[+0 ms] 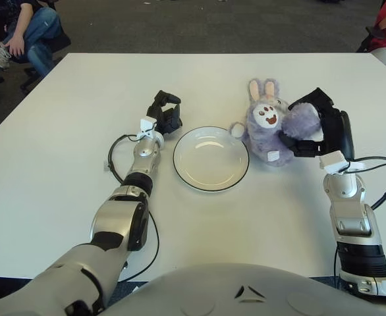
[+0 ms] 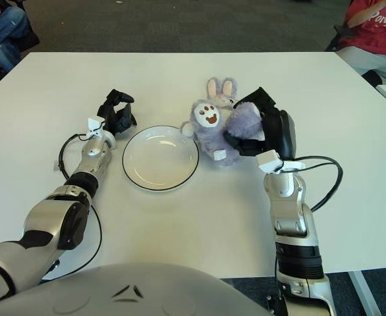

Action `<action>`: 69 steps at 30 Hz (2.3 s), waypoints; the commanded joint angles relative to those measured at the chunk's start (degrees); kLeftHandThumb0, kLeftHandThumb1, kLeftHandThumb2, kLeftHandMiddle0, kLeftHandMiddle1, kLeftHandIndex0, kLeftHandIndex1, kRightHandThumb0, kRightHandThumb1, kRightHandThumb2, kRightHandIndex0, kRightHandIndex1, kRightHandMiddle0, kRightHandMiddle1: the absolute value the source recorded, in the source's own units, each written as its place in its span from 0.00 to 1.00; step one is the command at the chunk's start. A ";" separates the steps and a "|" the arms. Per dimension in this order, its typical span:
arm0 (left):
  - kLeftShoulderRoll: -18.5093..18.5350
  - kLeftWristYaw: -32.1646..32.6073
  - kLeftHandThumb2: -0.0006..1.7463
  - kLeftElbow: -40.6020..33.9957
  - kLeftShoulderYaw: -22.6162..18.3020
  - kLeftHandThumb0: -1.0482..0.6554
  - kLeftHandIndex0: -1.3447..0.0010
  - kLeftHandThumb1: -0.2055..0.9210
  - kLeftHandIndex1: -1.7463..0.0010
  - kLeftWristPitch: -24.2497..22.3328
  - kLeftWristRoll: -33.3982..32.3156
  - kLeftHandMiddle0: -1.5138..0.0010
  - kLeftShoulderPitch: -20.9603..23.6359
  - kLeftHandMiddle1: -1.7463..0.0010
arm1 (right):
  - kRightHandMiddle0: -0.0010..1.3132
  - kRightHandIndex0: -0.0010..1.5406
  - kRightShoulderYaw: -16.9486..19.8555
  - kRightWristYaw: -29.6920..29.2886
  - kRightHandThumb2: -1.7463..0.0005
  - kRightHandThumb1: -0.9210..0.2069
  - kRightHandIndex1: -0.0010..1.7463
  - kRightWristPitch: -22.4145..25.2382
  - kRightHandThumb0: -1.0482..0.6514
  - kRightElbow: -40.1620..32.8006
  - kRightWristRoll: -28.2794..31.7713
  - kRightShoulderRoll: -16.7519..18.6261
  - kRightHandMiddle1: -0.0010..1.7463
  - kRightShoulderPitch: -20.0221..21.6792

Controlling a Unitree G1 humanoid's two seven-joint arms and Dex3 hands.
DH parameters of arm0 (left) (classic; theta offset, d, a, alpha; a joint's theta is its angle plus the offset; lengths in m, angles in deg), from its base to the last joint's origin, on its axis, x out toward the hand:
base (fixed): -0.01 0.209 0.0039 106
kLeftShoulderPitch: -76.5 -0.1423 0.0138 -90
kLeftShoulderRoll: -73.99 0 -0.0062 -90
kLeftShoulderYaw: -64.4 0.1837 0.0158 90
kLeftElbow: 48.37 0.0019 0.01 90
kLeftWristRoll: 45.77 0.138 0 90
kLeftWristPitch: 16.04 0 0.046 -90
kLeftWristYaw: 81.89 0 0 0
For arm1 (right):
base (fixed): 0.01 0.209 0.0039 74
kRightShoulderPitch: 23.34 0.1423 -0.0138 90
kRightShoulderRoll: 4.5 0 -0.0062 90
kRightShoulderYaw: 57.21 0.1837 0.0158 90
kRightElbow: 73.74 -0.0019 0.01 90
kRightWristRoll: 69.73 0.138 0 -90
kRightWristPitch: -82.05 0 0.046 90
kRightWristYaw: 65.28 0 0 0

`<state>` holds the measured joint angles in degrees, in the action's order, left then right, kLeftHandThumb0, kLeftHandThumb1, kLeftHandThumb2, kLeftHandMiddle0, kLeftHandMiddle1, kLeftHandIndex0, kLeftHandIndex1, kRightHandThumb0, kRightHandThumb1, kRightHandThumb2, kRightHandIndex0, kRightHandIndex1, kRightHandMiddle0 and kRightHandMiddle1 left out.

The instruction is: Put the doll into the plate.

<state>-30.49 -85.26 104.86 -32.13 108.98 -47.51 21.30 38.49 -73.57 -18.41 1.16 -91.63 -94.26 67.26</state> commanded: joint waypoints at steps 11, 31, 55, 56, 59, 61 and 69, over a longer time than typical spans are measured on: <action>-0.71 -0.92 0.47 4.26 0.00 0.39 0.76 0.81 0.00 -1.76 0.32 0.38 -6.28 0.00 | 0.46 0.57 -0.14 -2.64 0.37 0.56 0.75 3.06 0.61 -5.69 0.52 5.66 0.82 6.77; -0.83 -0.12 0.48 4.42 0.22 0.39 0.75 0.79 0.00 -1.99 0.74 0.38 -6.01 0.00 | 0.53 0.50 1.67 -5.92 0.29 0.62 0.86 1.03 0.61 -4.14 2.98 6.93 0.81 15.42; -0.98 0.40 0.47 4.52 0.62 0.39 0.76 0.80 0.00 -1.92 1.18 0.40 -5.88 0.00 | 0.53 0.45 -2.03 -3.18 0.21 0.67 0.92 3.69 0.61 -1.02 0.98 5.53 0.90 26.98; -0.97 0.38 0.48 4.54 0.63 0.39 0.75 0.80 0.00 -1.93 1.18 0.40 -5.87 0.00 | 0.53 0.45 -2.05 -3.10 0.21 0.67 0.92 3.87 0.61 -1.26 0.93 5.56 0.90 26.96; -1.02 0.56 0.48 4.68 0.66 0.39 0.75 0.80 0.00 -1.70 1.24 0.41 -5.86 0.00 | 0.52 0.44 -2.06 -3.15 0.21 0.67 0.92 4.15 0.61 -1.98 0.42 5.68 0.91 26.80; -1.02 0.36 0.48 4.70 0.67 0.39 0.75 0.80 0.00 -1.79 1.20 0.41 -5.83 0.00 | 0.52 0.44 -2.05 -3.80 0.21 0.67 0.93 3.86 0.61 -2.05 -0.61 5.59 0.91 26.90; -1.07 -0.29 0.50 4.76 0.43 0.39 0.74 0.78 0.00 -1.91 0.77 0.37 -5.73 0.00 | 0.52 0.44 -1.74 -4.24 0.20 0.67 0.93 3.22 0.61 -2.06 -1.40 5.48 0.91 27.30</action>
<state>-30.66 -85.19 105.44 -31.91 108.86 -47.21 21.78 36.27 -77.31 -14.46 -0.01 -92.96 -88.39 93.03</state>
